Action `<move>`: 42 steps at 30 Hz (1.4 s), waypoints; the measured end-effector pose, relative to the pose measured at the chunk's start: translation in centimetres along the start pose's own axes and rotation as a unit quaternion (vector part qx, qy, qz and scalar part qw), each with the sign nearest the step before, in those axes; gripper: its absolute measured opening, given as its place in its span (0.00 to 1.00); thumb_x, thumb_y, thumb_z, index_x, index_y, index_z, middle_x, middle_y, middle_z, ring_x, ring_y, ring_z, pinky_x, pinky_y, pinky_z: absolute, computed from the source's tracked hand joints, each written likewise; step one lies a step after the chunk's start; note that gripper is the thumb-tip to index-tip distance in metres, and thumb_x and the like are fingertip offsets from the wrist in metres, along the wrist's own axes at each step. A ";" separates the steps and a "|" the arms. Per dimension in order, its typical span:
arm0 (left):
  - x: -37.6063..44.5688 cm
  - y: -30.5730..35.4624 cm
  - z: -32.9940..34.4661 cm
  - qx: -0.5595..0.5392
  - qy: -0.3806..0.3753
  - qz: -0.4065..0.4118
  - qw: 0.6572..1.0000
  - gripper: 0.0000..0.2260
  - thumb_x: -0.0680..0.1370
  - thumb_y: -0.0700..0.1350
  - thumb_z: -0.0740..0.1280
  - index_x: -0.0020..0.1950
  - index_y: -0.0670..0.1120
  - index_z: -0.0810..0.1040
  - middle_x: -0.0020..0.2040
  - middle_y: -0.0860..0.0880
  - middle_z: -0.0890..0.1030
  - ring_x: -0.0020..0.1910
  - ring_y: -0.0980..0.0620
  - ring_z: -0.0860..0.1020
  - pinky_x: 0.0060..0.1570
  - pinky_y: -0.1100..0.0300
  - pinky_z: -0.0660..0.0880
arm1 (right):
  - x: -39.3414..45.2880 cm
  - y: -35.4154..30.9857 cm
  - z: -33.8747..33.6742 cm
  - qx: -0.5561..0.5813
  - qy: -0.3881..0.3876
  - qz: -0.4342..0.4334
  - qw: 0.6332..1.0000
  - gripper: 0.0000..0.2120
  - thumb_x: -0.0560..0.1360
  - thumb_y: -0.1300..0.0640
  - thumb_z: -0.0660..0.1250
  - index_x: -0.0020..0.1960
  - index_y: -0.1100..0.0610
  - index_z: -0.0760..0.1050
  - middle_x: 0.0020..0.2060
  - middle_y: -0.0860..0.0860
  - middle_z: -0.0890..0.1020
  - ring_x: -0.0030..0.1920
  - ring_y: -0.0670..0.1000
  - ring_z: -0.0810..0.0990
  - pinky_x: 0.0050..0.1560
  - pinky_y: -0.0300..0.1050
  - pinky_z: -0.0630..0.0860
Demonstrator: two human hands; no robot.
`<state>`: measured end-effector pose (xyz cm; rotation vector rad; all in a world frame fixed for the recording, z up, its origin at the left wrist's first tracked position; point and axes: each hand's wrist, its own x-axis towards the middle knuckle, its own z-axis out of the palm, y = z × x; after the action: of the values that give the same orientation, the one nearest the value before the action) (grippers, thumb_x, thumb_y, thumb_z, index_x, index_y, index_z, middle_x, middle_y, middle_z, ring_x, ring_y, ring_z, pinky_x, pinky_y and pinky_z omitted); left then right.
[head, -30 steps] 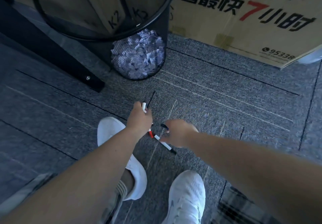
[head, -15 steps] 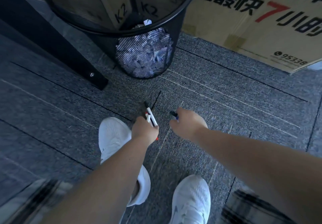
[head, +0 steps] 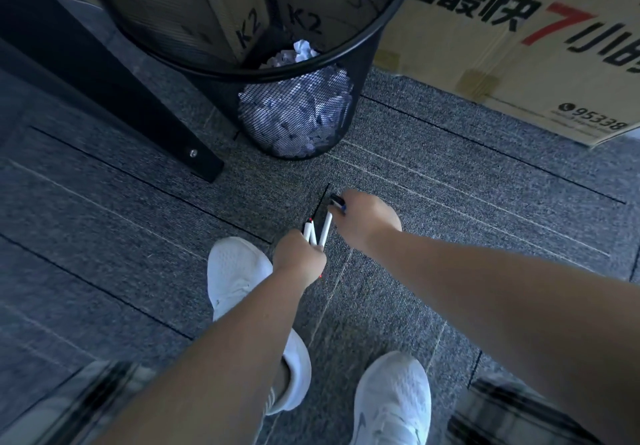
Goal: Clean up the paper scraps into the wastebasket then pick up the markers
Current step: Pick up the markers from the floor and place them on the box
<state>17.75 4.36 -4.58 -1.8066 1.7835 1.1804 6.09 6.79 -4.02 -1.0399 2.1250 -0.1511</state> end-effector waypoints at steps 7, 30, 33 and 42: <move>1.2 1.3 -2.7 -0.051 0.024 0.016 0.998 0.12 0.79 0.44 0.60 0.58 0.37 0.70 0.48 0.40 0.77 0.34 0.49 0.72 0.24 0.60 0.61 | 0.2 0.2 0.3 0.054 -0.068 0.077 0.993 0.23 0.74 0.37 0.61 0.43 0.59 0.73 0.31 0.51 0.74 0.27 0.50 0.73 0.23 0.39 0.67; -2.5 5.8 -7.6 0.004 -0.057 0.086 0.995 0.14 0.81 0.49 0.57 0.60 0.41 0.67 0.39 0.49 0.70 0.32 0.53 0.70 0.31 0.58 0.66 | -1.0 -0.4 -8.2 0.137 -0.090 0.056 0.985 0.12 0.77 0.59 0.60 0.59 0.59 0.71 0.35 0.53 0.75 0.31 0.51 0.74 0.31 0.43 0.74; -5.5 8.1 -9.5 0.010 -0.050 0.104 0.993 0.15 0.81 0.49 0.56 0.62 0.40 0.65 0.40 0.48 0.68 0.32 0.54 0.68 0.27 0.59 0.63 | -3.2 -1.2 -12.5 0.133 -0.076 0.034 0.988 0.17 0.77 0.57 0.61 0.64 0.59 0.69 0.36 0.53 0.75 0.29 0.50 0.73 0.26 0.40 0.71; -16.9 16.7 -18.3 -0.027 0.003 0.207 0.978 0.11 0.81 0.47 0.56 0.55 0.40 0.66 0.43 0.42 0.70 0.38 0.45 0.69 0.39 0.55 0.64 | -12.9 -4.5 -27.7 0.102 -0.005 0.004 0.995 0.11 0.79 0.47 0.58 0.50 0.55 0.65 0.36 0.53 0.72 0.31 0.50 0.69 0.29 0.42 0.64</move>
<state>10.04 -0.62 23.99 -1.5045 2.2233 1.3812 -4.75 7.33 24.93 -0.9102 2.0552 -0.3498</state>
